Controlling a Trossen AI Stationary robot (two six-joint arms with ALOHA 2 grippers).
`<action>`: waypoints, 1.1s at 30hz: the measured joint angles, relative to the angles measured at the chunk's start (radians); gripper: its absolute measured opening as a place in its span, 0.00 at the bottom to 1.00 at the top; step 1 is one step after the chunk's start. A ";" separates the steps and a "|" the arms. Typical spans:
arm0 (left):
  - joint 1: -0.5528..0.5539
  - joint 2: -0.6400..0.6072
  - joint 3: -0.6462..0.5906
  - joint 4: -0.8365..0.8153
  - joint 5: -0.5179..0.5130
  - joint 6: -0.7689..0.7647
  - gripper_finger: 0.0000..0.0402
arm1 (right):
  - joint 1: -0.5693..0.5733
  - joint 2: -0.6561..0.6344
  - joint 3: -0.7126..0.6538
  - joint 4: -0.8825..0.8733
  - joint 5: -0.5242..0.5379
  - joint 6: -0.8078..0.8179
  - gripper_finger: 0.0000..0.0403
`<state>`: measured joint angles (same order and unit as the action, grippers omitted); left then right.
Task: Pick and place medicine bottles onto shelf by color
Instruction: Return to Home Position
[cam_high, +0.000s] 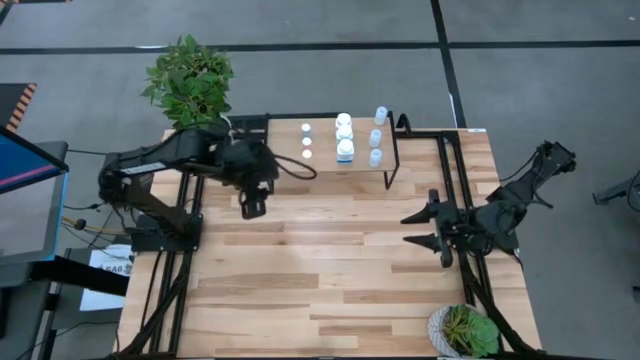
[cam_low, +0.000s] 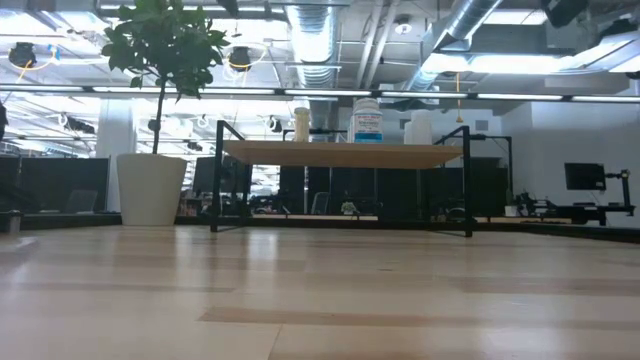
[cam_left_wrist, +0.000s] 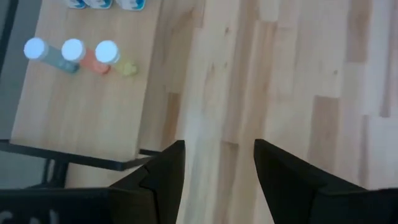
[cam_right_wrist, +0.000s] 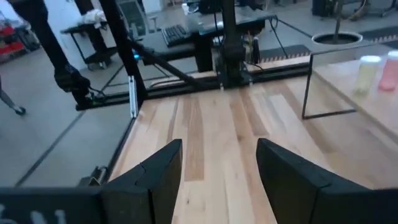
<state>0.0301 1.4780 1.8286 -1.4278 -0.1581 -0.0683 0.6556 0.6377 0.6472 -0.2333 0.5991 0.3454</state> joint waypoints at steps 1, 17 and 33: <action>-0.010 -0.011 0.000 0.000 0.000 -0.018 0.44 | 0.000 -0.005 0.000 -0.008 0.000 -0.015 0.56; -0.110 -0.235 -0.239 0.106 -0.135 -0.254 0.44 | -0.027 -0.011 0.000 -0.054 0.001 -0.059 0.56; -0.123 -0.692 -1.002 0.719 -0.067 -0.340 0.44 | -0.170 -0.039 -0.001 -0.111 -0.028 -0.036 0.56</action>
<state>-0.0928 0.7864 0.8262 -0.7091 -0.2248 -0.4081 0.4855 0.5987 0.6464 -0.3440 0.5707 0.3090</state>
